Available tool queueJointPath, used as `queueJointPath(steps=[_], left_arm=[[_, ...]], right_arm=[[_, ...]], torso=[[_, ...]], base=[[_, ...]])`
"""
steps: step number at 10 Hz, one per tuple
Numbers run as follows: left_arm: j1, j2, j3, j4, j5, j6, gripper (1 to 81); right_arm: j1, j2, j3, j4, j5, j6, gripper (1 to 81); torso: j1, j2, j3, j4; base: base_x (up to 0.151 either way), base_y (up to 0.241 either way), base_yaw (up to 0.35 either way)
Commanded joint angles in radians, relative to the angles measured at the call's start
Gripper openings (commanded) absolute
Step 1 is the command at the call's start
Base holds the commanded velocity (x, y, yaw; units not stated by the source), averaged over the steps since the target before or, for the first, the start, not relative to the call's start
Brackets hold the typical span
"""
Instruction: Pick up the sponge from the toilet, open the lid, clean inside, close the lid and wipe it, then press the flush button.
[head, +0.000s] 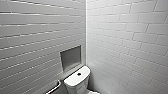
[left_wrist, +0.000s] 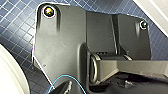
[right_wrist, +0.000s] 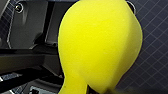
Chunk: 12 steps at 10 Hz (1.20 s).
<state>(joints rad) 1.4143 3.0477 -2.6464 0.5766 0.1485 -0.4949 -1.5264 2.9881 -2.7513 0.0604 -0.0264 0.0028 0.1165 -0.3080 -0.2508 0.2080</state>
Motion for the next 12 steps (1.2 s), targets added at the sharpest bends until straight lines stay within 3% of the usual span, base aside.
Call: queueJointPath(steps=[1,4,7,8,12], left_arm=[[-0.059,0.005,0.003,-0.003,0.046,0.002,81.1],[-0.057,0.007,0.003,-0.003,0.046,0.002,81.1],[-0.059,0.008,0.003,-0.003,0.045,0.002,81.1],[-0.059,0.008,0.003,-0.003,0.045,0.002,81.1],[-0.064,0.008,0.003,-0.003,0.043,0.002,81.1]], right_arm=[[0.047,-0.005,-0.004,-0.007,-0.056,0.006,1.0],[0.048,-0.004,-0.005,-0.007,-0.056,0.006,1.0],[0.048,-0.004,-0.005,-0.005,-0.056,0.006,1.0],[0.048,-0.004,-0.005,-0.007,-0.056,0.006,1.0],[0.045,-0.004,-0.005,-0.007,-0.056,0.006,1.0]], torso=[[-0.064,0.1,0.0,0.0],[-0.111,0.17,-0.008,0.0],[-0.116,0.282,-0.009,0.0],[-0.103,0.215,-0.009,0.0],[-0.106,0.271,-0.011,0.0]], base=[[0.0,0.0,0.0],[0.0,0.0,0.0],[0.0,0.0,0.0],[0.0,0.0,0.0],[0.0,0.0,0.0]])
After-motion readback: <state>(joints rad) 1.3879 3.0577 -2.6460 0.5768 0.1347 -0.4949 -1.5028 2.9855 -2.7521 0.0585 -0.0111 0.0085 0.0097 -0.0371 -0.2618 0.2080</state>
